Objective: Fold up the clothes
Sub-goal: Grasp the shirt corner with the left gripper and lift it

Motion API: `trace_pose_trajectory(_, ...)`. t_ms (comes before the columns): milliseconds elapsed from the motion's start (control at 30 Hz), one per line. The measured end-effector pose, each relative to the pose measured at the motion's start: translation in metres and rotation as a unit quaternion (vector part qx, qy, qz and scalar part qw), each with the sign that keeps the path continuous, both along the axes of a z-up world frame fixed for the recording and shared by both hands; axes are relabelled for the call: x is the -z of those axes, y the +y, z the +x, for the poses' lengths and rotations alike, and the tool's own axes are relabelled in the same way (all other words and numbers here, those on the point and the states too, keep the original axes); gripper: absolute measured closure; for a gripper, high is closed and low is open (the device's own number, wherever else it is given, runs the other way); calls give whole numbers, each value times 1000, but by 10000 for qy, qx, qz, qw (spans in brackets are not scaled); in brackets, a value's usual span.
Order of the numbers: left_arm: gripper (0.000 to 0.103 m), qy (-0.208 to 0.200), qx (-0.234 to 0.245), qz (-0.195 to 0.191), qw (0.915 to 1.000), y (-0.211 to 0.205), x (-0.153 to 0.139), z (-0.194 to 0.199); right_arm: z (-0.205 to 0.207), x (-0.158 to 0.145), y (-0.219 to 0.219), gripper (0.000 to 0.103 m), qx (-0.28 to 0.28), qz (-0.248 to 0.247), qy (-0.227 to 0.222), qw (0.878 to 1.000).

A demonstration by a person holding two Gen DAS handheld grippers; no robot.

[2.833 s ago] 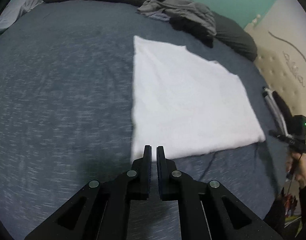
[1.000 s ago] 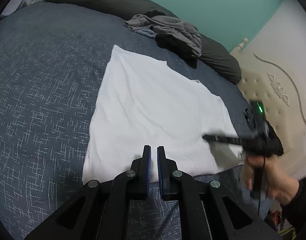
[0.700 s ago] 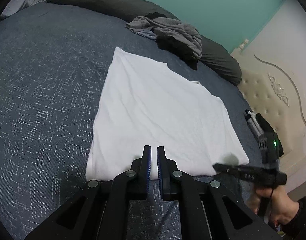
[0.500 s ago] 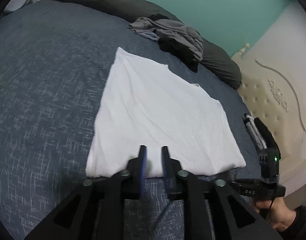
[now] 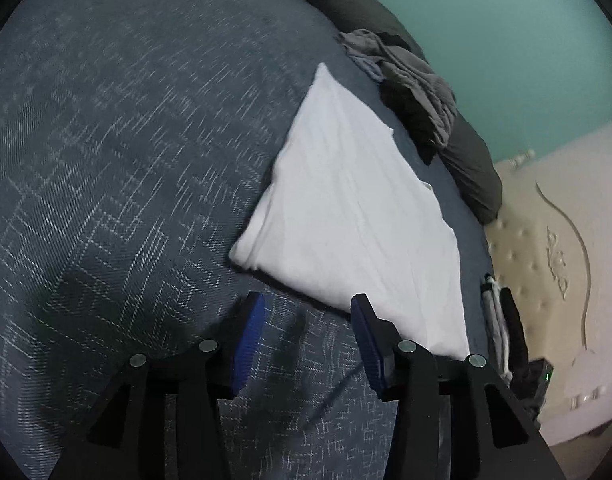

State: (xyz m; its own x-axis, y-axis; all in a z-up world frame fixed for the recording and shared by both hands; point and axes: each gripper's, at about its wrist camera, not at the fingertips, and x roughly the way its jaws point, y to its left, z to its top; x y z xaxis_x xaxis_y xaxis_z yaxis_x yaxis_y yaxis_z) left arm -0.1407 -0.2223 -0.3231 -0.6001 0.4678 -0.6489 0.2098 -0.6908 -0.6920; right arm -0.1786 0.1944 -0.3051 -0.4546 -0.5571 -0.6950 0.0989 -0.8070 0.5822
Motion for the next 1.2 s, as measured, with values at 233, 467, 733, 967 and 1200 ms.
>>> trace_pose_trajectory(233, 54, -42, -468, 166, 9988, -8, 8, -14, 4, 9, 8, 100, 92, -251, 183, 9995)
trace_pose_trajectory(467, 56, 62, -609, -138, 9980, -5, 3, -27, 5, 13, 17, 100, 204, -413, 346, 9983)
trace_pose_trajectory(733, 95, 307, -471, -477, 9973, 10, -17, -39, 5, 14, 30, 100, 394, -485, 467, 9970)
trace_pose_trajectory(967, 98, 686, -216, -745, 9946, 35, -57, -54, 9, 15, 42, 100, 558, -669, 471, 9951)
trace_pose_trajectory(1200, 98, 989, 343, -955, 9899, 99, -109, -89, 13, 11, 62, 100, 712, -861, 570, 9921)
